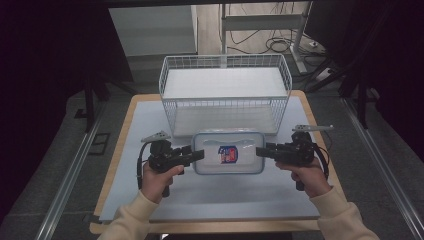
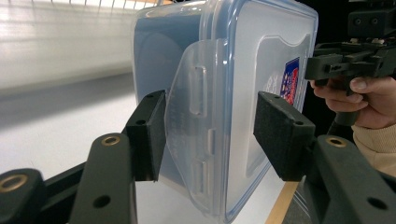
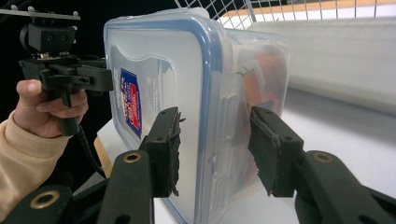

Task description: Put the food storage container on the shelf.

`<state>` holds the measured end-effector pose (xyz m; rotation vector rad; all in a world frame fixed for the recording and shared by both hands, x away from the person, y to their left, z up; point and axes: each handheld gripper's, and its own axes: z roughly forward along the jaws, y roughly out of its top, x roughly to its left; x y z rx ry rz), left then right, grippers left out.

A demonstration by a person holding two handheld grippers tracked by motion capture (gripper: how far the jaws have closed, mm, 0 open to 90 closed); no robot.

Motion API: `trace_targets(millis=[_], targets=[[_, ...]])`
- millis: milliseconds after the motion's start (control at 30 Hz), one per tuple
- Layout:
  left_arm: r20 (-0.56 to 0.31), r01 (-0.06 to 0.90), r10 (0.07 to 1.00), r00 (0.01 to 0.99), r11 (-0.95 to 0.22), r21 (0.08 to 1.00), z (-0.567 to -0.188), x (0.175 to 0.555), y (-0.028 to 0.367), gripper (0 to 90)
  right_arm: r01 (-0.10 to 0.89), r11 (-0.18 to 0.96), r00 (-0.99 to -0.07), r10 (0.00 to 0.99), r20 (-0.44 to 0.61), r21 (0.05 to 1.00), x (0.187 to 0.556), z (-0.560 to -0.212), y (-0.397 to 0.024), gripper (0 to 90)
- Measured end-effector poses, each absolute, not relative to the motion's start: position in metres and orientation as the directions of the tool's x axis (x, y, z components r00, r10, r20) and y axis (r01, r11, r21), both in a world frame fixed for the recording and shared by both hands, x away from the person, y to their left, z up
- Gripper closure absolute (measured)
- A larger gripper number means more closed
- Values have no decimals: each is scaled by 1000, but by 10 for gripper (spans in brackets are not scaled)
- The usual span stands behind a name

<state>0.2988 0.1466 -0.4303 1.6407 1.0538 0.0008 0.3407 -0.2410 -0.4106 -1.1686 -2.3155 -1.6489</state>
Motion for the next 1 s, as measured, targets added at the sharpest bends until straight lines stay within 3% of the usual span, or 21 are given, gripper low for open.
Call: trace_targets(millis=[1000], targets=[[-455,571,633,626,25,820,-361,342,150,458,559,115,-730,537,422,821,380,-351,-237,541]])
